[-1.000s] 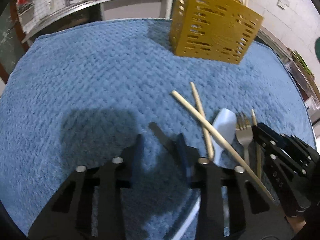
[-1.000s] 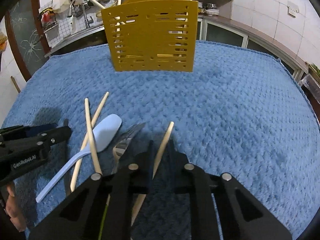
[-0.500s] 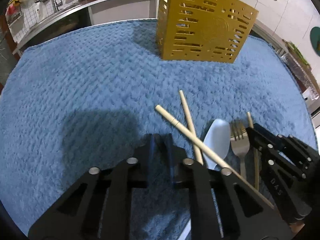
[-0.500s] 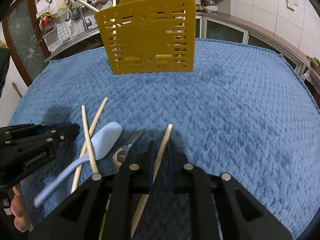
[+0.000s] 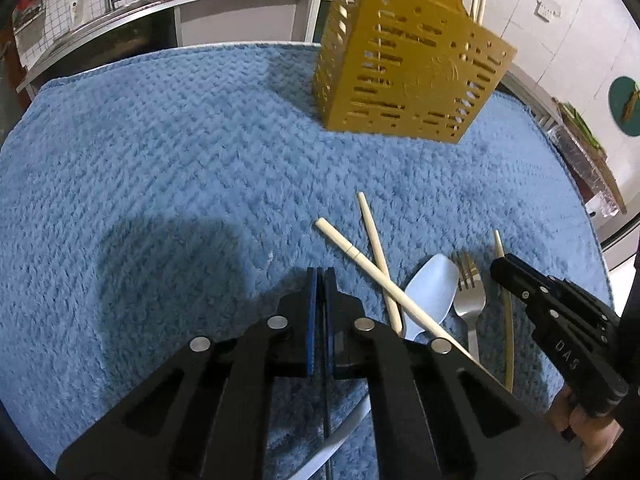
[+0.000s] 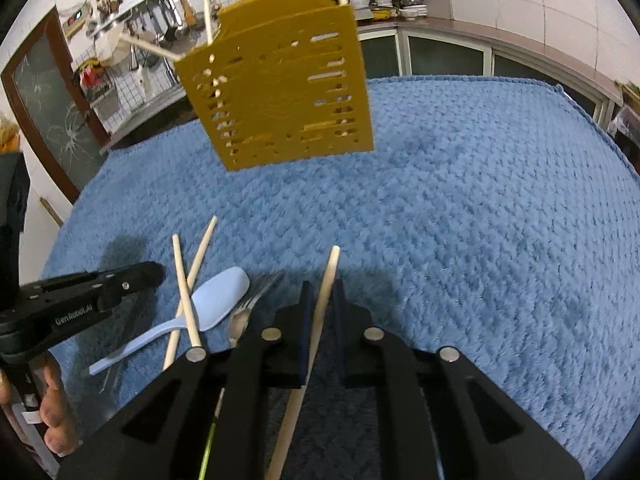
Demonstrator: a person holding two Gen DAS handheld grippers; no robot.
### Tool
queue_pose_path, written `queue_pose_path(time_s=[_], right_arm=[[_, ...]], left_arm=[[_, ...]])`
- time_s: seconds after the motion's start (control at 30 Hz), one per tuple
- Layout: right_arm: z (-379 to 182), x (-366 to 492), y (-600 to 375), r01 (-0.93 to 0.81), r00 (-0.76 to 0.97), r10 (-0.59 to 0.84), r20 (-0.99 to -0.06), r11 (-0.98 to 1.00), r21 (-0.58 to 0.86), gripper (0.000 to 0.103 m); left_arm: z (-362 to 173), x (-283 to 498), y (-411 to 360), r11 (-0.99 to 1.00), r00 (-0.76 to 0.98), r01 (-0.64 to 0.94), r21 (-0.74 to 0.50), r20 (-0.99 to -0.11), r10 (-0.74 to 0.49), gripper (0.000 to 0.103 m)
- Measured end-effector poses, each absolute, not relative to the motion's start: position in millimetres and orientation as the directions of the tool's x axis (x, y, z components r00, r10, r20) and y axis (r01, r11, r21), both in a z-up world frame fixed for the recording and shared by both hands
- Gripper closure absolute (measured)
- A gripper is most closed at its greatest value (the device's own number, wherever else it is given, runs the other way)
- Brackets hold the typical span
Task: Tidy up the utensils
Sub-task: 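Lift the left tool's chopstick over the holder while the right tool carries its chopstick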
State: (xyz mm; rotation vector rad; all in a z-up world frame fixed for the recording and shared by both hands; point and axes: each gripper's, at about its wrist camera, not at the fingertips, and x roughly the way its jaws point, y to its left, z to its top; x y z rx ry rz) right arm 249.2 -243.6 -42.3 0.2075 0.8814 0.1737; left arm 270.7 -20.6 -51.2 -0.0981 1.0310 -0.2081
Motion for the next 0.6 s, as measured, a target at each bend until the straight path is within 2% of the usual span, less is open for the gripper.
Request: queue_pose_path(time_s=[0.3,0.6], right_arm=[[-16.8,238.9,-261.6,-0.064,0.705,0.262,-0.659,0.949,0.31,0.095],[26.7,226.2,-263.6,-0.111,0.782,0.262,-0.566,0.951,0.287,0.097]], left_arm=[[-20.2,255.5,-8.8,0.959,0.564,0.143,-0.243,-0.777,-0.281,0.101],[14.2,245.1,3.5,0.951,0.638,0.166,-0.261,-0.707,-0.305,0.101]])
